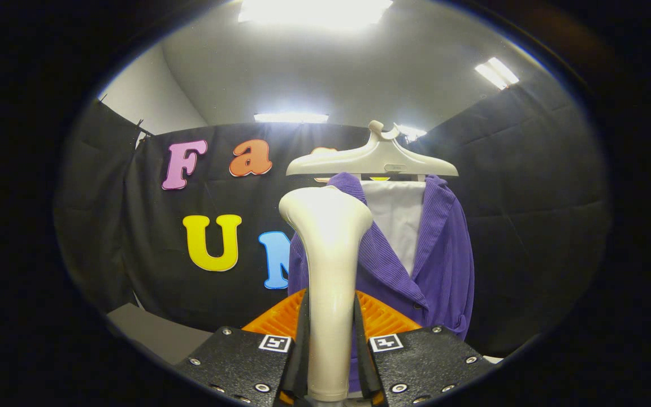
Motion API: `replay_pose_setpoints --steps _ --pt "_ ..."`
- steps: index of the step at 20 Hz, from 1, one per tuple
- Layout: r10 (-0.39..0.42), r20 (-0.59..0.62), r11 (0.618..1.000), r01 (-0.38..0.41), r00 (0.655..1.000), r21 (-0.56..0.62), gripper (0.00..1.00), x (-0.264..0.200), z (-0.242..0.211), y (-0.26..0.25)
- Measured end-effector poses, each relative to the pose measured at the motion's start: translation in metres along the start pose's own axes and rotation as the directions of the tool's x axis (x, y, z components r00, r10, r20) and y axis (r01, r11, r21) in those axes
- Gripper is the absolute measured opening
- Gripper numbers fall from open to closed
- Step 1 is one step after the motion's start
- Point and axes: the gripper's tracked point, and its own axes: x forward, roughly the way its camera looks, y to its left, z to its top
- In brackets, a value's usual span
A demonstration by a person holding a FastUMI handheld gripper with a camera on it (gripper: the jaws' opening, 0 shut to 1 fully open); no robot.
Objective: Iron the clothes twice with a garment steamer, once on the left side and once on the right side.
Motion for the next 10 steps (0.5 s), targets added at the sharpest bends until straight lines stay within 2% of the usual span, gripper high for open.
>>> replay_pose_setpoints --steps 4,10 --pt "-0.005 -0.04 1.0 0.005 0.999 0.009 0.36 0.011 -0.028 -0.003" --pt "-0.025 -0.104 1.0 0.025 0.994 0.006 0.36 0.003 -0.075 -0.013"
